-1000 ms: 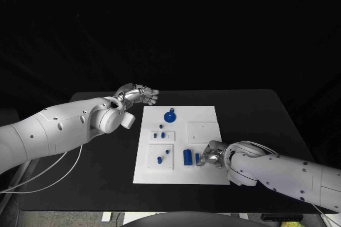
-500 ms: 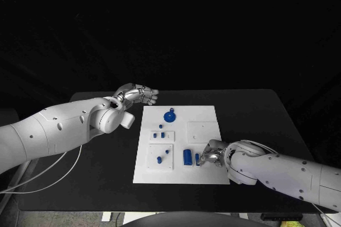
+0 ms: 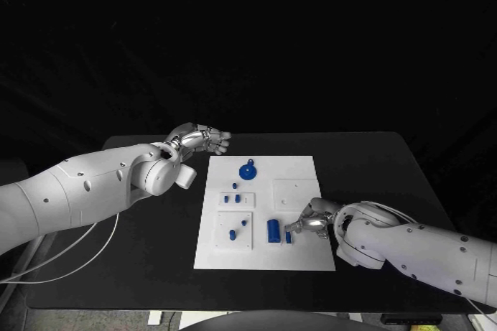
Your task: Assemble the parts on the task board
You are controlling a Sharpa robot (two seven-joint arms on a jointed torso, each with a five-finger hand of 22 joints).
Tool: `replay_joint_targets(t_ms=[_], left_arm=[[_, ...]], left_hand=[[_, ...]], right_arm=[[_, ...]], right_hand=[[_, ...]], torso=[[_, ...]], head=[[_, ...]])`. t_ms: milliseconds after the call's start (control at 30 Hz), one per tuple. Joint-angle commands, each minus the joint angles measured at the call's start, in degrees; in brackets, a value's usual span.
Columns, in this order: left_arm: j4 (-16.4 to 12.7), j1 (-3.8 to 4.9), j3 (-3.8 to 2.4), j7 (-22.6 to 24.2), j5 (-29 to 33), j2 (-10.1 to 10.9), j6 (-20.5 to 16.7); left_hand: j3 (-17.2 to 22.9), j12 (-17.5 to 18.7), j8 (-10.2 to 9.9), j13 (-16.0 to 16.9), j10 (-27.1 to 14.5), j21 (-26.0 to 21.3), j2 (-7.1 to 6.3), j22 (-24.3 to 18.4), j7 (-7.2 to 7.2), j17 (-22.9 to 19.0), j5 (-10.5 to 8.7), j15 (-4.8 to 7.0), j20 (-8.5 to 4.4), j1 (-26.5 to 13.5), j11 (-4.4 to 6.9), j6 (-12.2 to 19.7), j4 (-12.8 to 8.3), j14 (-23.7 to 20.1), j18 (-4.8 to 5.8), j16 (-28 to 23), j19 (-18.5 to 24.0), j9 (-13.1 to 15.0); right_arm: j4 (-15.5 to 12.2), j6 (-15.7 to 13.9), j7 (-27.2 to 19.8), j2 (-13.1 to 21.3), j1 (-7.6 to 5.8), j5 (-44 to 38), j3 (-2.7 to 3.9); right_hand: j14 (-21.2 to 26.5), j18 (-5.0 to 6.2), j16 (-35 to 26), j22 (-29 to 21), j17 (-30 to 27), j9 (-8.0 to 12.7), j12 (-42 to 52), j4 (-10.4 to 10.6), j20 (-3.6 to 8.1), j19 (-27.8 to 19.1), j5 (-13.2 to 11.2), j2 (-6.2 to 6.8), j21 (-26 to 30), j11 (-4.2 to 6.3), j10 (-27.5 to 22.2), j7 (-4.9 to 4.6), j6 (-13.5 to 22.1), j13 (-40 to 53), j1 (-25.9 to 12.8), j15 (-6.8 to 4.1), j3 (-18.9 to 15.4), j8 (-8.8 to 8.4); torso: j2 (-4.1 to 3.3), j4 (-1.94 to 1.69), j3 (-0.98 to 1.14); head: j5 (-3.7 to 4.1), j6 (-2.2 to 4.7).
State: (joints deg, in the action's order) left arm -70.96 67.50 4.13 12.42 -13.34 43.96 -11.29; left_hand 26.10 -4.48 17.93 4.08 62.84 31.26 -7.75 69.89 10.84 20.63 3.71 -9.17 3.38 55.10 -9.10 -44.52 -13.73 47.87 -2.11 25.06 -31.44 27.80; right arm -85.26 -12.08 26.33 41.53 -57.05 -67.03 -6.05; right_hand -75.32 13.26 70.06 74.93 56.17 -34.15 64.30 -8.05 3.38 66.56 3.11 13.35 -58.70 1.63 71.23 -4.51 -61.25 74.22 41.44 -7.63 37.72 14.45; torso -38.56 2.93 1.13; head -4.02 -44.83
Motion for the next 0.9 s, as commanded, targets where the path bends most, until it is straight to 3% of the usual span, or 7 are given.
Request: replay_joint_targets(t_ms=[33, 267, 533, 733, 900], left_arm=[[0.0, 0.07, -0.04, 0.4, -0.2, -0.1, 0.7], [-0.1, 0.07, -0.04, 0.3, -0.2, -0.3, 0.7], [0.0, 0.07, -0.05, 0.3, -0.4, -0.3, 0.7], [0.0, 0.07, -0.05, 0.3, -0.4, -0.3, 0.7], [0.1, 0.07, -0.05, 0.3, -0.4, -0.3, 0.7]], left_hand=[[-0.1, 0.3, 0.3, -0.1, -0.1, -0.3, -0.05, 0.1, 0.08, 0.1, -0.09, -0.17, 0.19, -0.1, 0.05, 0.4, 0.3, 0.0, -0.91, -0.2, -0.1, -0.1], [-0.1, 0.3, 0.3, -0.1, -0.1, -0.3, -0.06, 0.1, 0.07, 0.1, -0.1, -0.17, 0.19, -0.1, 0.05, 0.4, 0.3, 0.0, -0.91, -0.2, -0.1, -0.1], [-0.1, 0.3, 0.3, -0.1, -0.1, -0.3, -0.06, 0.1, 0.07, 0.1, -0.1, -0.17, 0.19, -0.1, 0.06, 0.4, 0.3, 0.0, -0.91, -0.3, -0.1, -0.1], [-0.1, 0.3, 0.3, -0.1, -0.1, -0.3, -0.06, 0.1, 0.07, 0.1, -0.1, -0.17, 0.19, -0.1, 0.07, 0.4, 0.3, 0.0, -0.91, -0.3, -0.1, -0.1], [-0.1, 0.3, 0.3, -0.1, -0.1, -0.3, -0.07, 0.1, 0.07, 0.1, -0.1, -0.17, 0.19, -0.1, 0.07, 0.4, 0.3, 0.0, -0.91, -0.3, -0.1, -0.1]], right_arm=[[-1.2, -0.8, -0.4, -0.5, -0.16, -2.4, 0.11], [-0.5, 1.1, 0.1, -2.7, -0.21, -5.5, 0.13], [0.6, 4.4, 1.0, -4.6, -0.18, -12.0, -0.1], [1.1, 6.7, 1.9, -5.1, -0.18, -13.8, -0.31], [2.0, 6.6, 2.3, -5.9, -0.02, -14.6, -0.6]], right_hand=[[-0.1, 1.74, 0.0, 0.7, 0.1, -0.1, 0.1, 0.2, 0.34, 0.1, -0.3, -0.23, 0.2, 0.21, 0.0, -0.05, 0.3, 0.1, 0.9, -0.27, 0.1, 0.23], [-0.1, 1.74, 0.1, 0.8, 0.2, -0.2, 0.4, -0.1, 0.48, 0.2, -0.3, -0.59, 0.1, 0.24, 0.2, -0.01, 0.2, 0.2, 1.8, -0.3, 0.0, 0.34], [0.0, 1.74, 0.1, 0.9, 0.2, -0.4, 0.4, -2.4, 0.53, 0.0, -0.3, -1.08, 0.0, 0.23, 0.2, -0.02, 0.3, 0.2, 4.4, -0.27, -0.7, 0.44], [0.0, 1.74, 0.1, 0.9, 0.2, -0.4, 0.5, -2.8, 0.49, 0.0, -0.3, -1.27, 0.0, 0.23, 0.3, -0.02, 0.3, 0.3, 4.8, -0.26, -0.9, 0.47], [-0.1, 1.74, 0.2, 0.9, 0.3, -0.5, 0.6, -3.6, 0.45, 0.0, -0.3, -1.5, 0.0, 0.23, 0.4, -0.02, 0.3, 0.3, 5.6, -0.25, -1.1, 0.5]], torso=[[-0.03, 0.0, 0.02], [-0.08, -0.08, 0.03], [-0.08, -0.05, 0.02], [-0.04, -0.05, 0.04], [-0.08, -0.02, 0.07]], head=[[0.14, 0.12], [0.11, 0.16], [0.01, -0.07], [-0.02, -0.13], [-0.06, -0.21]])
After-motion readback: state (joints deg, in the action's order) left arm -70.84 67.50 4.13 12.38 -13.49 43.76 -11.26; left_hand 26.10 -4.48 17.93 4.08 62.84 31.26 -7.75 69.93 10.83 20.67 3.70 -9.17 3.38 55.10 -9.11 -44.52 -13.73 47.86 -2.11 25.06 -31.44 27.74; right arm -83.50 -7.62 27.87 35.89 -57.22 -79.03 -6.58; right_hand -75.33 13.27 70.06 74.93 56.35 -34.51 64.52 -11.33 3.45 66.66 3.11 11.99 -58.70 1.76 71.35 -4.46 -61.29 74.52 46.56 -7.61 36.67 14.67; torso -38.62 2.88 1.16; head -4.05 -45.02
